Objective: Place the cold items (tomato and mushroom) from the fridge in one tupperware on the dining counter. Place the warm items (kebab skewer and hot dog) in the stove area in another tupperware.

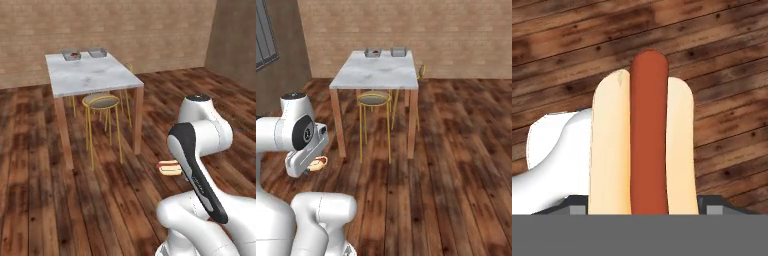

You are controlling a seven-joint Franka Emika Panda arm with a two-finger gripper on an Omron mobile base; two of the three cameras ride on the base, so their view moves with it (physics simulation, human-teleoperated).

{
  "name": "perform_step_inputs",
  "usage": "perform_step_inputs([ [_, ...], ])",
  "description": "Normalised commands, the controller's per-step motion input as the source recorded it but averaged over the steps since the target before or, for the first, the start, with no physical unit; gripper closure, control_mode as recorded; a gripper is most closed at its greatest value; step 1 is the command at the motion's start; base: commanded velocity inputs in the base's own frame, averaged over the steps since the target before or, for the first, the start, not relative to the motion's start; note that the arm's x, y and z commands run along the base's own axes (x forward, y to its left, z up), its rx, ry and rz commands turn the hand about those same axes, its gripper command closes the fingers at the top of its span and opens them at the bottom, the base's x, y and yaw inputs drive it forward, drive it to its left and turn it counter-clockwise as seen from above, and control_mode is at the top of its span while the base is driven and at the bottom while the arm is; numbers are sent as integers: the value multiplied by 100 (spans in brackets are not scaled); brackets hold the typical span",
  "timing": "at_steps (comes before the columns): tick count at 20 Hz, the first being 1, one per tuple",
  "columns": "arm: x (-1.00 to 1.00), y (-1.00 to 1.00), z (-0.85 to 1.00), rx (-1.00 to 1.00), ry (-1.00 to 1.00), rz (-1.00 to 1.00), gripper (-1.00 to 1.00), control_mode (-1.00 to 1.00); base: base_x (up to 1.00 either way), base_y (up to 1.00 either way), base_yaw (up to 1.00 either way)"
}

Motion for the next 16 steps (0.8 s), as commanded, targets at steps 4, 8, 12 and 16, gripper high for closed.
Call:
perform_step_inputs([
  [4,0,0,0,0,0,0,100,100,34,56,36],
  [8,0,0,0,0,0,0,100,100,89,9,3],
  [12,0,0,0,0,0,0,100,100,100,5,0],
  [16,0,0,0,0,0,0,100,100,100,1,0],
])
